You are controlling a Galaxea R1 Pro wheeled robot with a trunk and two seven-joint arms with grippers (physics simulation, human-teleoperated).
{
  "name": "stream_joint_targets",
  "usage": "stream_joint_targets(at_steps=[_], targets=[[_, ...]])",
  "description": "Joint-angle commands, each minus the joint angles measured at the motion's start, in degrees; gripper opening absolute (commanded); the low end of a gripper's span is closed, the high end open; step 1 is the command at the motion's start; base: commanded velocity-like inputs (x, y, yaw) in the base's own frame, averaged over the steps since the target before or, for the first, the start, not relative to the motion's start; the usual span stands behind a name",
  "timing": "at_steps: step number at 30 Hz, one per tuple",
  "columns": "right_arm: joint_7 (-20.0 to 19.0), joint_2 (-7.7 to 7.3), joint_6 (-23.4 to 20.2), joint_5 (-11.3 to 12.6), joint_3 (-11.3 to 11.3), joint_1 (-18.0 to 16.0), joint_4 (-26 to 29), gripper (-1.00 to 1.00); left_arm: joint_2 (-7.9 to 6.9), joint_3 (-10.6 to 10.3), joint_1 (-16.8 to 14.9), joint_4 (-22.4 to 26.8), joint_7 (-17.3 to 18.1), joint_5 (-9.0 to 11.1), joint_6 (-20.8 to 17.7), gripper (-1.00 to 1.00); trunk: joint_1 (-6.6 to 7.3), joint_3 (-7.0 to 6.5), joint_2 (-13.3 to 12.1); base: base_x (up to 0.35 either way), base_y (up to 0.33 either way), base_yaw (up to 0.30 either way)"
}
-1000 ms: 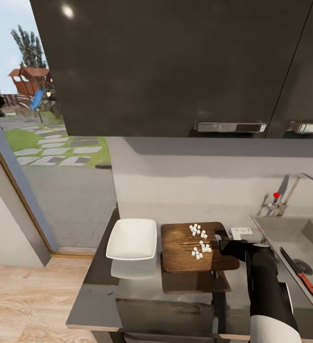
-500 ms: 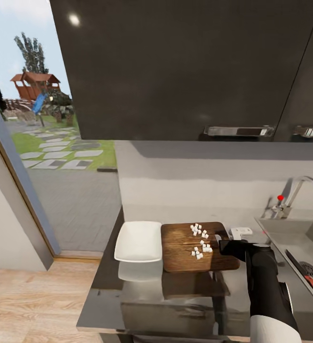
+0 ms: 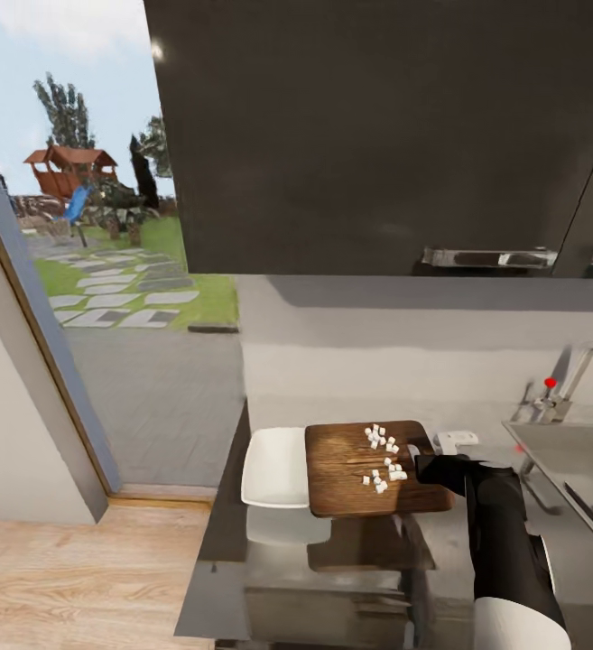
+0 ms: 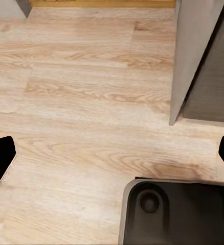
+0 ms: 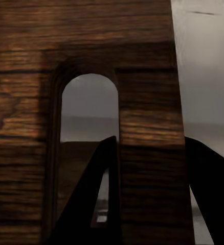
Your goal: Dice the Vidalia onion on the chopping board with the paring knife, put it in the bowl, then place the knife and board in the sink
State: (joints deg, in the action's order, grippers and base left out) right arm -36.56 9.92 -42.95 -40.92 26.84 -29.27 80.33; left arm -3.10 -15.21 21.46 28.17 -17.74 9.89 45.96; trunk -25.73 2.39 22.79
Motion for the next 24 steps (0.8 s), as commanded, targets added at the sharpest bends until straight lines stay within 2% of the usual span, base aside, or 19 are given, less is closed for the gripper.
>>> stream_joint_targets(at_steps=[1, 8, 19, 24], targets=[[-0.6, 0.07, -0.1, -0.5, 0.1, -0.1, 0.1, -1.00, -0.08, -0.5, 0.0, 0.1, -0.2, 0.6, 0.1, 1.00, -0.05, 0.03, 0.1, 0.075, 0.267, 0.000], [-0.5, 0.07, -0.1, -0.5, 0.1, -0.1, 0.1, -1.00, -0.08, -0.5, 0.0, 0.1, -0.2, 0.6, 0.1, 1.00, -0.05, -0.61, 0.1, 0.068, 0.208, 0.000], [0.1, 0.07, -0.4, -1.0, 0.1, -0.1, 0.1, -1.00, -0.11, -0.5, 0.0, 0.0, -0.2, 0.6, 0.1, 1.00, -0.05, -1.60, 0.1, 0.003, 0.007, 0.000], [1.7, 0.07, -0.6, -1.1, 0.1, -0.1, 0.1, -1.00, -0.08, -0.5, 0.0, 0.0, -0.2, 0.6, 0.1, 1.00, -0.05, -2.05, 0.1, 0.000, 0.000, 0.000]])
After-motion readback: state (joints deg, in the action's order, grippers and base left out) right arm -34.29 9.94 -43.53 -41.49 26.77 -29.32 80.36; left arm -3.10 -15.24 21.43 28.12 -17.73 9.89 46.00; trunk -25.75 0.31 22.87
